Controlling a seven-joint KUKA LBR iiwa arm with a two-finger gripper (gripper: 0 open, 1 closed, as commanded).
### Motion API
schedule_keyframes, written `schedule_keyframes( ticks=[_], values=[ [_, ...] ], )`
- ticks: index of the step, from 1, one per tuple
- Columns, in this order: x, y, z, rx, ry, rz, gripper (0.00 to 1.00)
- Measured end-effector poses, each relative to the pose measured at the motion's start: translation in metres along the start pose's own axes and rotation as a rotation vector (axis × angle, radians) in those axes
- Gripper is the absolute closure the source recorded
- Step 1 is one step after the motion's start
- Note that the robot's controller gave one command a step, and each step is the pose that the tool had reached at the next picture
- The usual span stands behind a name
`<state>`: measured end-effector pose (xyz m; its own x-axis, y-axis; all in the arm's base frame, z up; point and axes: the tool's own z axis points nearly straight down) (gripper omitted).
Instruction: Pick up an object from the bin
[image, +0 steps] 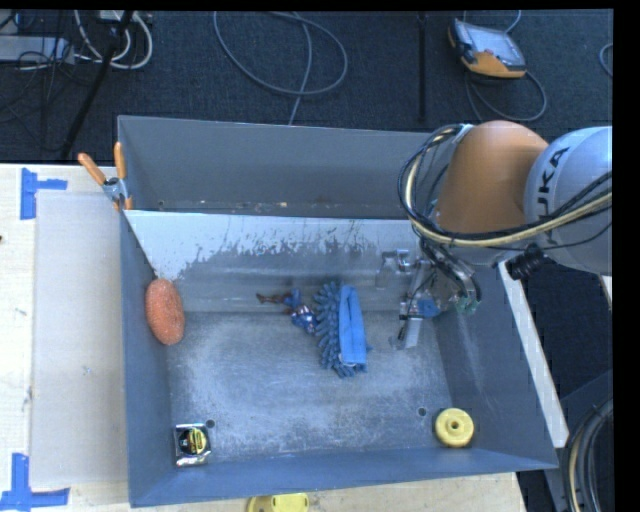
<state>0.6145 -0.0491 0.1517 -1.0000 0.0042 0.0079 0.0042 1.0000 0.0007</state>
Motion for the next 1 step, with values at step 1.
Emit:
schedule_keyframes(
  ticks=[1],
  values=[
    [-0.0017, 0.0002, -0.0050, 0.001, -0.008, -0.001, 0.00]
  ],
)
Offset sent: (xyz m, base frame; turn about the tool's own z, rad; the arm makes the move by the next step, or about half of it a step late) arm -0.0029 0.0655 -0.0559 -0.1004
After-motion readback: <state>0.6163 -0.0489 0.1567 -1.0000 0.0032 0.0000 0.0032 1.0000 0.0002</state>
